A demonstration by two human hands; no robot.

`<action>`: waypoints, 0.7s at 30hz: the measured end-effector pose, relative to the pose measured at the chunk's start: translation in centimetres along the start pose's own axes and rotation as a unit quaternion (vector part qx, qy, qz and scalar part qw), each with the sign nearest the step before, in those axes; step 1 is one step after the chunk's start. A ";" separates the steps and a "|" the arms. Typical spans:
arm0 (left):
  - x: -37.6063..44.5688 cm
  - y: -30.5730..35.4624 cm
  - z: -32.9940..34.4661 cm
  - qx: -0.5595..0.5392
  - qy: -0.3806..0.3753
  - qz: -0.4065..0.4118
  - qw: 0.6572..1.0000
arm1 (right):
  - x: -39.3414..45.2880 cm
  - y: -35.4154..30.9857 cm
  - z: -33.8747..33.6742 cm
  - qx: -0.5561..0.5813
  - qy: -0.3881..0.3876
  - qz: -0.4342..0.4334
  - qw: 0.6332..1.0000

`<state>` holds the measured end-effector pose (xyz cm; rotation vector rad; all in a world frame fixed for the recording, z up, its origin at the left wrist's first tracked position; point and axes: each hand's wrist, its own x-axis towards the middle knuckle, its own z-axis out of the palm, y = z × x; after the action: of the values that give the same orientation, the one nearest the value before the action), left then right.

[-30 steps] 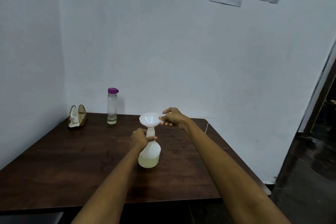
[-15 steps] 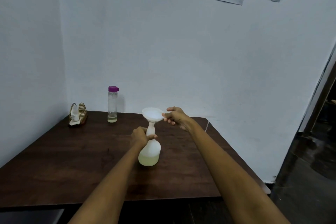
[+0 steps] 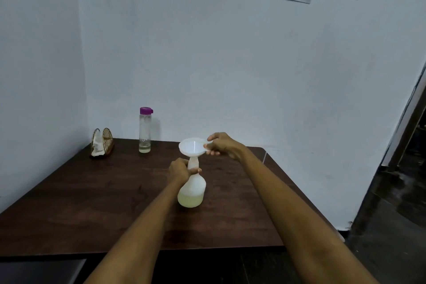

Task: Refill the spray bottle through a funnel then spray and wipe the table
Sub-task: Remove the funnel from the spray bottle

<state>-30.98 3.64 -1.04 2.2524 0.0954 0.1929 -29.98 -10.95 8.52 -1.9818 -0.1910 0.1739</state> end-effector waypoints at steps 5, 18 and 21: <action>-0.3 -0.2 -0.1 0.010 0.001 0.009 1.000 | -0.3 0.0 -0.2 -0.009 -0.005 -0.008 1.000; 1.2 -5.1 -1.3 0.040 -0.014 0.015 0.999 | 3.3 0.3 -1.1 0.082 0.081 -0.067 0.991; 2.5 -7.3 -1.5 0.283 -0.050 -0.052 0.956 | 5.6 2.2 0.1 -0.004 0.076 -0.046 0.996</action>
<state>-28.76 9.79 -5.50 2.8145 0.2392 -0.0124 -24.44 -10.56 6.31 -1.9792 -0.1849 -0.0377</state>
